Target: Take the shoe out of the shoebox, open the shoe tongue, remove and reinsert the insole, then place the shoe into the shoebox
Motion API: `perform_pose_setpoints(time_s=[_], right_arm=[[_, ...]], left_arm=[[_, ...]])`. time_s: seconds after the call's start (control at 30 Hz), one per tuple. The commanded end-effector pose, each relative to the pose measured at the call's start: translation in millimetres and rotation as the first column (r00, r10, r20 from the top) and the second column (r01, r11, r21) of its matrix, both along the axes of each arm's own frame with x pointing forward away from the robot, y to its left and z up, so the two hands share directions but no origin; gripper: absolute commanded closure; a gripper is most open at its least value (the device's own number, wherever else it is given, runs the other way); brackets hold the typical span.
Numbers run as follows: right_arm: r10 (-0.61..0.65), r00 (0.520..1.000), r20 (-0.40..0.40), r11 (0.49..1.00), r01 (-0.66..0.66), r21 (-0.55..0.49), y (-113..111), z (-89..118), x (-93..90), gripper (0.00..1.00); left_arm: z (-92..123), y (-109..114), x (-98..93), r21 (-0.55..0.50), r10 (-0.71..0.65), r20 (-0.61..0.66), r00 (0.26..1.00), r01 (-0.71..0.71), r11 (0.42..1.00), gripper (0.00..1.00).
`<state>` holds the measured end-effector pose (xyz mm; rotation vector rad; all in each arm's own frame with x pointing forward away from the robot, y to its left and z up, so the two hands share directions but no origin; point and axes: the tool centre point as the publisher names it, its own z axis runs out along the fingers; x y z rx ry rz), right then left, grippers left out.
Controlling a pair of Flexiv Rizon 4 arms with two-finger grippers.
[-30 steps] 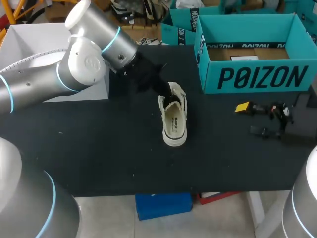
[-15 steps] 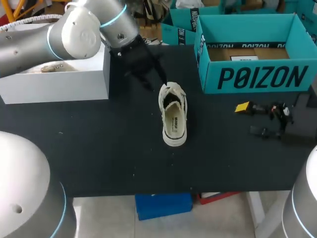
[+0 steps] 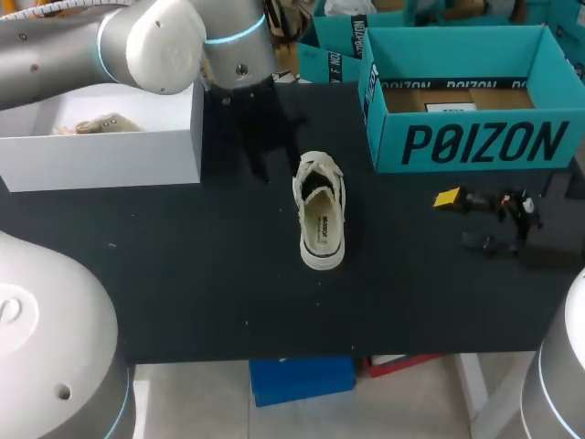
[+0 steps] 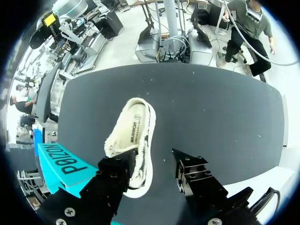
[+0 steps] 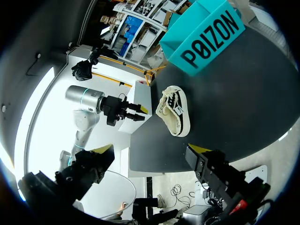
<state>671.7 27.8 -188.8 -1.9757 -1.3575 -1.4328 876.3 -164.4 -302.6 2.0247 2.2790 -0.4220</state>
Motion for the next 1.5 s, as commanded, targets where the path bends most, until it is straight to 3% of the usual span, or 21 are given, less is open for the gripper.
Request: perform_pose_setpoints(time_s=[0.03, 0.37, 0.77, 1.03, 1.5], right_arm=[[0.000, 1.000, -0.001, 1.000, 0.000, 0.000, 0.1, 0.2, 0.1, 0.00], [0.000, 1.000, -0.001, 1.000, 0.000, 0.000, 0.1, 0.2, 0.1, 0.00], [0.000, 1.000, -0.001, 1.000, 0.000, 0.000, 0.1, 0.2, 0.1, 0.00], [0.000, 1.000, -0.001, 1.000, 0.000, 0.000, 0.1, 0.2, 0.1, 0.00], [0.000, 1.000, -0.001, 1.000, 0.000, 0.000, 0.1, 0.2, 0.1, 0.00]], left_arm=[[-13.6, -8.5, 6.3, 0.015, -0.007, -0.009, 1.000, 0.007, 1.000, 0.52], [-34.9, -13.1, 18.5, 0.039, -0.011, -0.011, 1.000, 0.012, 0.999, 0.51], [-41.2, -26.1, 21.5, 0.028, -0.047, 0.008, 0.999, 0.047, 0.999, 0.51], [-45.5, -24.0, 16.8, 0.065, -0.073, 0.006, 0.997, 0.073, 0.995, 0.60], [-76.0, -25.8, 7.4, 0.167, -0.123, 0.023, 0.992, 0.118, 0.979, 0.60]])
